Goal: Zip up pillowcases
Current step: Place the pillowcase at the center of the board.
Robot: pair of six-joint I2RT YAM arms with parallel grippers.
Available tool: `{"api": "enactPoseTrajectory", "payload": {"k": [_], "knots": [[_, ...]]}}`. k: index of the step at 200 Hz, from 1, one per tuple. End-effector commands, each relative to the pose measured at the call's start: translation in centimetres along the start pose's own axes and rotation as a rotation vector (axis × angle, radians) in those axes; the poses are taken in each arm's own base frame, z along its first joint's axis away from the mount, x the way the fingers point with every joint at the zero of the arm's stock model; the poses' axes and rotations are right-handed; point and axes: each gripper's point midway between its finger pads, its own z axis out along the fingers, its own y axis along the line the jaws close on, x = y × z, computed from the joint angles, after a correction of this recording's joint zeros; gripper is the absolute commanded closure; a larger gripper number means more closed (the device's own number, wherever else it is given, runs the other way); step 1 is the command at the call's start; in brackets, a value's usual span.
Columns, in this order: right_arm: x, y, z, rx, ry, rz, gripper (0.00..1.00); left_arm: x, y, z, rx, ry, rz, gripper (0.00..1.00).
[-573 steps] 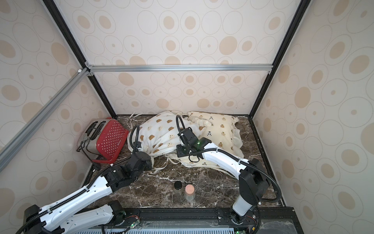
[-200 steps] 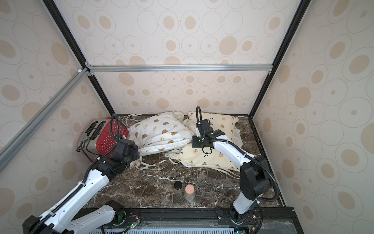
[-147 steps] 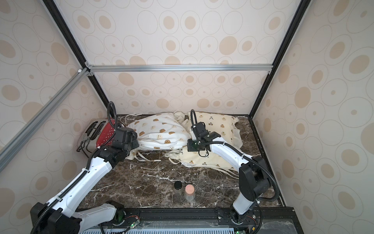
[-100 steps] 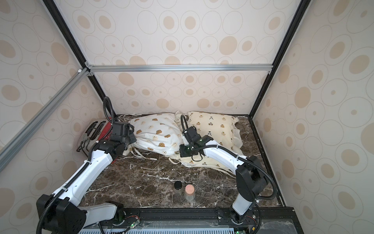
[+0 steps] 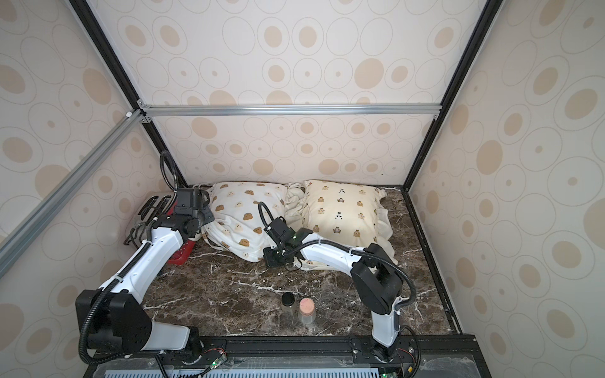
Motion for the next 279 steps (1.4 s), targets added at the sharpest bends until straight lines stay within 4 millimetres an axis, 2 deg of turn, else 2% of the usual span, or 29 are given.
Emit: {"api": "enactPoseTrajectory", "payload": {"k": [1, 31, 50, 59, 97, 119, 146, 174, 225, 250, 279], "knots": [[0.3, 1.5, 1.7, -0.02, 0.002, 0.014, 1.0, -0.3, 0.7, -0.4, -0.02, -0.018, -0.034, 1.0], [1.2, 2.5, 3.4, -0.028, 0.034, -0.007, 1.0, 0.6, 1.6, -0.5, -0.048, -0.001, -0.041, 1.0], [0.8, 2.2, 2.8, 0.001, 0.022, -0.027, 1.0, 1.0, 2.2, -1.0, -0.055, 0.003, -0.047, 1.0], [0.6, 2.3, 2.4, 0.007, 0.013, -0.04, 0.95, 1.1, 2.5, -1.3, -0.058, -0.008, -0.052, 1.0], [0.0, 3.3, -0.2, -0.009, -0.021, -0.083, 0.71, 1.0, 3.0, -3.0, -0.035, -0.031, -0.068, 0.66], [-0.2, 3.3, -2.1, -0.007, -0.053, -0.101, 0.59, 0.8, 3.3, -4.3, -0.009, -0.048, -0.078, 0.53], [-0.4, 2.0, -4.6, -0.004, -0.089, -0.059, 0.49, 1.1, 2.8, -5.9, 0.064, -0.035, -0.079, 0.44], [-0.3, -0.1, -7.0, 0.022, -0.132, -0.023, 0.41, 2.7, 0.9, -7.1, 0.218, 0.018, -0.105, 0.37], [1.5, -7.0, -10.9, 0.128, -0.168, 0.116, 0.33, 6.9, -4.6, -9.7, 0.423, 0.109, -0.03, 0.32], [2.9, -9.9, -12.0, 0.169, -0.176, 0.175, 0.3, 9.4, -7.6, -11.1, 0.491, 0.133, 0.027, 0.31], [4.3, -11.9, -12.1, 0.175, -0.17, 0.235, 0.29, 12.4, -12.1, -12.7, 0.598, 0.15, 0.062, 0.32]]}}
